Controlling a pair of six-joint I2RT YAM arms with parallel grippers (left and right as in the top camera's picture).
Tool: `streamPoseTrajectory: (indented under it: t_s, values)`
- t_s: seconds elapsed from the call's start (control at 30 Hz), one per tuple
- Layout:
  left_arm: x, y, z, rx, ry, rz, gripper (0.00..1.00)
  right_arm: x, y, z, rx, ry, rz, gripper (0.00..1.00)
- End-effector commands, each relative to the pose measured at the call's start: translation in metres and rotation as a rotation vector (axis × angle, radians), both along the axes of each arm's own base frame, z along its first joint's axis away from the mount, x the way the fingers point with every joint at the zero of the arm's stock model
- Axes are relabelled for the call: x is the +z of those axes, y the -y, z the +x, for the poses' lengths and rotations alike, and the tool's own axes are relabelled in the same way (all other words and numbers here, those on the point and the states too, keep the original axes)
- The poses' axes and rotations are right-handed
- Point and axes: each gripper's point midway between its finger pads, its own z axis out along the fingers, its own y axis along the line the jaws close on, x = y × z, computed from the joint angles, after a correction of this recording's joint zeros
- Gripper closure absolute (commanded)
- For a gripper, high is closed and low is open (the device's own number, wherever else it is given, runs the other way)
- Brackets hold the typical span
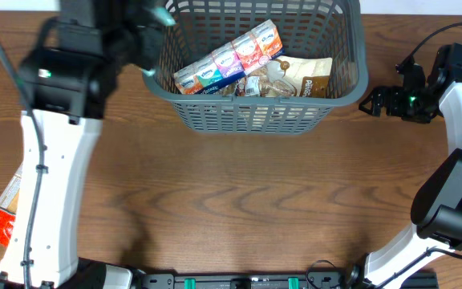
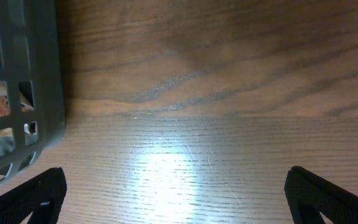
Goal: Pack container
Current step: 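Carry the mint-green packet with the left gripper into the basket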
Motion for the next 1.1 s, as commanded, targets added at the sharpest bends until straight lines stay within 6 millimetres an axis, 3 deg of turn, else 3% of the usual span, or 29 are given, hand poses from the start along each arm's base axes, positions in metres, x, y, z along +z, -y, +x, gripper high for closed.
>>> streamPoseTrajectory:
  t_s: [0.0, 0.2, 0.3, 0.4, 0.53, 0.63, 0.7, 0.73, 0.8, 0.9, 0.97, 1.07]
  values:
    - [0.002, 0.029, -0.007, -0.172, 0.068, 0.206, 0.94, -0.004, -0.007, -0.001, 0.028, -0.011, 0.001, 0.01]
    - [-0.033, 0.074, 0.001, -0.407, 0.068, 0.404, 0.94, -0.004, -0.007, -0.002, 0.028, -0.016, 0.003, 0.01]
    - [-0.065, 0.084, 0.022, -0.424, 0.015, 0.424, 0.94, -0.004, -0.007, -0.002, 0.028, -0.016, 0.003, 0.01]
    - [-0.109, 0.094, 0.037, -0.451, -0.076, 0.436, 0.94, -0.004, -0.007, -0.002, 0.028, -0.016, 0.003, 0.01]
    - [-0.165, 0.117, 0.041, -0.509, -0.212, 0.361, 0.94, -0.004, -0.007, -0.002, 0.028, -0.016, 0.003, 0.01]
    - [-0.189, 0.128, 0.040, -0.498, -0.280, 0.315, 0.94, -0.004, -0.007, -0.002, 0.028, -0.017, 0.003, 0.01]
    - [-0.194, 0.133, 0.037, -0.506, -0.294, 0.316, 0.94, -0.004, -0.007, -0.002, 0.028, -0.017, 0.003, 0.01]
    - [-0.194, 0.136, 0.035, -0.512, -0.295, 0.318, 0.87, -0.004, -0.007, -0.002, 0.028, -0.017, 0.003, 0.01]
    - [-0.192, 0.141, 0.032, -0.523, -0.290, 0.320, 0.38, -0.004, -0.007, -0.002, 0.028, -0.016, 0.003, 0.01]
    - [-0.183, 0.141, 0.028, -0.525, -0.275, 0.318, 0.21, -0.004, -0.007, -0.002, 0.035, -0.015, 0.000, 0.01]
    - [-0.168, 0.134, 0.029, -0.485, -0.251, 0.311, 0.03, -0.004, -0.007, -0.002, 0.036, -0.014, 0.000, 0.01]
    - [-0.134, 0.111, 0.030, -0.399, -0.188, 0.317, 0.02, -0.004, -0.007, -0.002, 0.036, -0.014, 0.000, 0.01]
